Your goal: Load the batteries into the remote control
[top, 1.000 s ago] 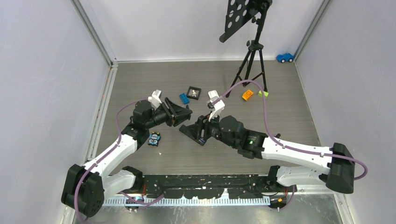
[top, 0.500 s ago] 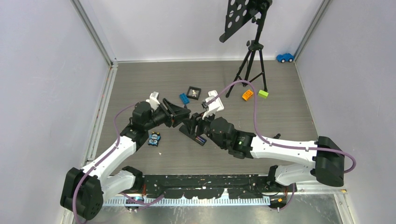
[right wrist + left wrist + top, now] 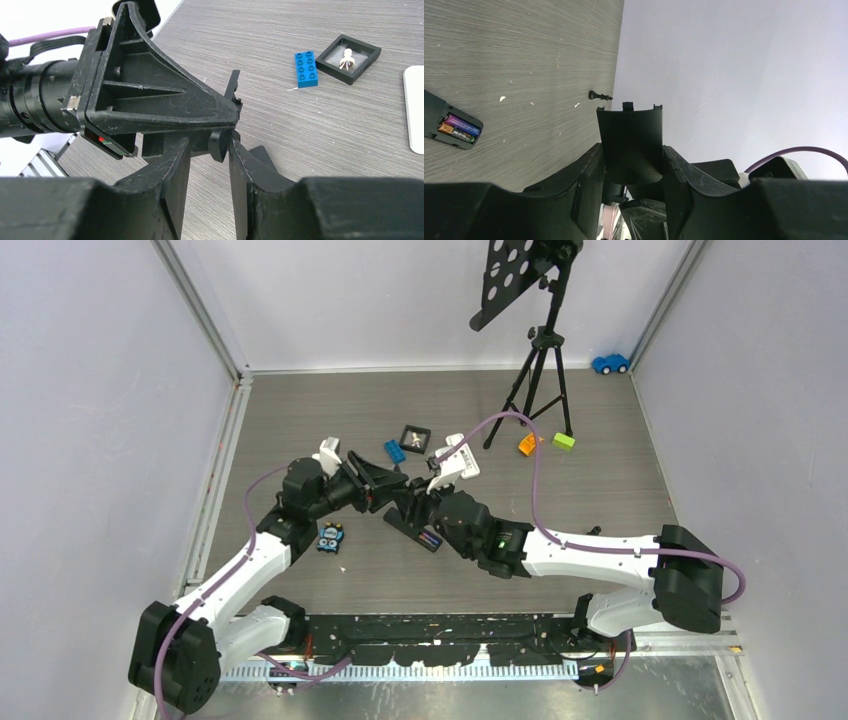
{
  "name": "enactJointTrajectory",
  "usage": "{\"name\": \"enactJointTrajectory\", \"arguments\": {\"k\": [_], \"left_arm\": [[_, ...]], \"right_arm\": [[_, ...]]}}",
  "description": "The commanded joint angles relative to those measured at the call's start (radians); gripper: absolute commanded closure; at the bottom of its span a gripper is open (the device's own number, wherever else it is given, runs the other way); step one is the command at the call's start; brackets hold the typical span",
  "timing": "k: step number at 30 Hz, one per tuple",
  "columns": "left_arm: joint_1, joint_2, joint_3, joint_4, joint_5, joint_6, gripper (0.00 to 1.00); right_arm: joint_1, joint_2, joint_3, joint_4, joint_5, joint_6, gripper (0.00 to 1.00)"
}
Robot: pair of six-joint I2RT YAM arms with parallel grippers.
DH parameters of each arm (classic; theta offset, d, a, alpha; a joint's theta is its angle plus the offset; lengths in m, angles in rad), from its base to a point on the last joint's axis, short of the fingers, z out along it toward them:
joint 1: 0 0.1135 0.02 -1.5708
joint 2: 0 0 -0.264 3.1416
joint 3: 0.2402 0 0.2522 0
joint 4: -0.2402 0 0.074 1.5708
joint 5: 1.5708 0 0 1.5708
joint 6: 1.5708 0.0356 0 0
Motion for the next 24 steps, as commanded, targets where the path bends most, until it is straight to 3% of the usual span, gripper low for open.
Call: {"name": "enactJointTrajectory", "arguments": {"k": [1, 4, 6, 10, 12, 14, 18, 20, 24], "left_arm": [[0.006, -0.031, -0.008, -0.004, 0.011, -0.007, 0.86], [0.006, -0.038, -0.010, -0.011, 0.009, -0.006, 0.86], [0.006, -0.040, -0.010, -0.011, 0.009, -0.007, 0.86], [0.006, -0.045, -0.009, -0.013, 0.013, -0.008, 0.83], [0.006, -0.049, -0.008, -0.021, 0.009, -0.004, 0.80], [0.007, -0.052, -0.003, -0.037, 0.001, 0.011, 0.68], [0.013, -0.058, 0.014, -0.115, -0.024, 0.075, 0.32], [0.025, -0.060, 0.017, -0.147, -0.034, 0.121, 0.21], [0.073, -0.054, 0.030, -0.231, -0.034, 0.243, 0.10]], "right_arm": [[0.005, 0.006, 0.031, 0.091, 0.055, 0.038, 0.58], [0.005, 0.011, 0.033, 0.097, 0.061, 0.037, 0.55], [0.005, 0.014, 0.037, 0.095, 0.066, 0.038, 0.60], [0.003, 0.015, 0.039, 0.087, 0.086, 0.051, 0.75], [0.001, 0.013, 0.043, 0.075, 0.085, 0.063, 0.87], [-0.004, 0.008, 0.041, 0.064, 0.075, 0.075, 0.94], [-0.037, -0.025, 0.020, 0.005, 0.020, 0.141, 0.99], [-0.063, -0.060, -0.008, -0.033, -0.023, 0.189, 0.99], [-0.155, -0.159, -0.094, -0.115, -0.190, 0.307, 1.00]]}}
